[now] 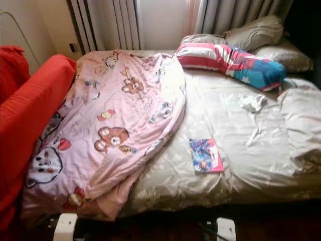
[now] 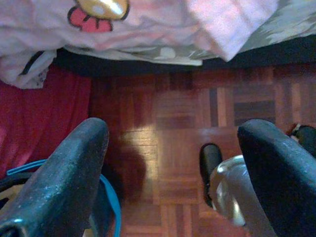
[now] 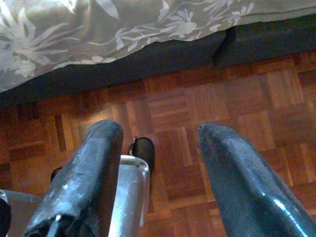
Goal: Clean up the room
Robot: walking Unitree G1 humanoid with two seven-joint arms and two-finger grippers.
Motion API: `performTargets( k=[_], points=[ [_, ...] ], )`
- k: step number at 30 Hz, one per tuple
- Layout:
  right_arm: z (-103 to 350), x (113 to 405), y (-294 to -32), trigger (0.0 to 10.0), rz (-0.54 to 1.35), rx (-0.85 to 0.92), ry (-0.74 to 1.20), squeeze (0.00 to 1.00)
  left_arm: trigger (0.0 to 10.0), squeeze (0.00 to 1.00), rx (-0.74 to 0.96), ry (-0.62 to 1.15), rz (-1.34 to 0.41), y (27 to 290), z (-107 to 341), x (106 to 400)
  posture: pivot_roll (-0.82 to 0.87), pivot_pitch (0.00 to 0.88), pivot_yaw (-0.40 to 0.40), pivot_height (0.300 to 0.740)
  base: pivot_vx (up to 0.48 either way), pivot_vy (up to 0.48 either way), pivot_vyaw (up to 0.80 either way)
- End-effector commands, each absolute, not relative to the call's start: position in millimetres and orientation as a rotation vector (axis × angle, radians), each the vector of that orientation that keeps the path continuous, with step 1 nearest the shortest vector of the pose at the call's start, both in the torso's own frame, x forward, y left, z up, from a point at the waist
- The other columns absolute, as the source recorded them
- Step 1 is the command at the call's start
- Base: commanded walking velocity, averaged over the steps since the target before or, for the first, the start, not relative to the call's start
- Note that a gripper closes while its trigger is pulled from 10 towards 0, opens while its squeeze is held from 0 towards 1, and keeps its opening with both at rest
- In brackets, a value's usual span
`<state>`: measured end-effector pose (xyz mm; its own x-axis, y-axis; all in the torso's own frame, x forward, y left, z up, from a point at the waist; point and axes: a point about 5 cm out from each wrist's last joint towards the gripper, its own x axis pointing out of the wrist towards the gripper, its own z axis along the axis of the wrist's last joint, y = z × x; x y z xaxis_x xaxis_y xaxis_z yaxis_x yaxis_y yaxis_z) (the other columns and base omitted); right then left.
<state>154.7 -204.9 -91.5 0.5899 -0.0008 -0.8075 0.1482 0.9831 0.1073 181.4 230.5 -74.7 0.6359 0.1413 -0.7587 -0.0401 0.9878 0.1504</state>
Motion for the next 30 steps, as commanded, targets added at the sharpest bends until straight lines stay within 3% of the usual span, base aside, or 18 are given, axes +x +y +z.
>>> performTargets(
  k=[1,16,30],
  points=[
    [-91.3,154.3,-206.6,10.0,-0.090,0.160,0.935,0.00,10.0,0.00,0.125,0.901,0.109,230.7,-76.9,177.8,0.17,0.050,0.005,0.740,0.000,-0.244,0.00],
    [-91.2,155.2,-206.3,10.0,-0.099,0.156,0.937,0.00,10.0,0.00,0.128,0.863,0.089,226.7,-74.1,183.8,0.16,0.045,0.015,0.740,0.000,-0.248,0.00],
    [-91.0,154.1,-209.9,10.0,-0.106,0.143,0.939,0.00,10.0,0.00,0.122,0.899,0.102,236.1,-80.2,164.5,0.15,0.051,0.005,0.740,0.000,-0.292,0.00]
  ],
)
